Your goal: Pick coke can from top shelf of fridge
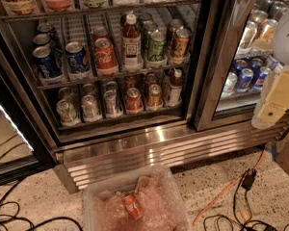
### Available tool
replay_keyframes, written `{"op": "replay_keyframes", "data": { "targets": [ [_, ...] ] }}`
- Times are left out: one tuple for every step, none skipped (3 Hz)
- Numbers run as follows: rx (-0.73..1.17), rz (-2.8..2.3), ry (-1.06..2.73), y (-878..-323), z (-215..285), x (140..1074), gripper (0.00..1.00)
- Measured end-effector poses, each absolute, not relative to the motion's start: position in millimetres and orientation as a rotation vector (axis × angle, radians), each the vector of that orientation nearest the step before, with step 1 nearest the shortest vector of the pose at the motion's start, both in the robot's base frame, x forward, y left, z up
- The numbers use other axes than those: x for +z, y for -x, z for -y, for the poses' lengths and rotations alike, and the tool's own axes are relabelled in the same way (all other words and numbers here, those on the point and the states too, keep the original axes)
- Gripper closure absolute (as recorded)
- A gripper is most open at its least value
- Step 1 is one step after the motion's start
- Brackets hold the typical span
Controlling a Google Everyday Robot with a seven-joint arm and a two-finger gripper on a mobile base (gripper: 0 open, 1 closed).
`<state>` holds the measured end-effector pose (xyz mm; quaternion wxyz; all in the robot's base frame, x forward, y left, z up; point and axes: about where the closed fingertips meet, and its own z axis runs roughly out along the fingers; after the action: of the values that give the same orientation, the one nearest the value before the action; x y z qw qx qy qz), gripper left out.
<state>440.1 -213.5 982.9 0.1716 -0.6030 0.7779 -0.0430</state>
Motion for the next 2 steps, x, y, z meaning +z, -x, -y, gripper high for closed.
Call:
{"op": "replay_keyframes", "data": {
  "targets": [
    [-0.122, -2.208, 1.712, -440.1, 213.5, 982.9, 0.00],
    [-0.129, -2.194, 1.718, -444.1, 210.2, 982.8, 0.00]
  ]
}}
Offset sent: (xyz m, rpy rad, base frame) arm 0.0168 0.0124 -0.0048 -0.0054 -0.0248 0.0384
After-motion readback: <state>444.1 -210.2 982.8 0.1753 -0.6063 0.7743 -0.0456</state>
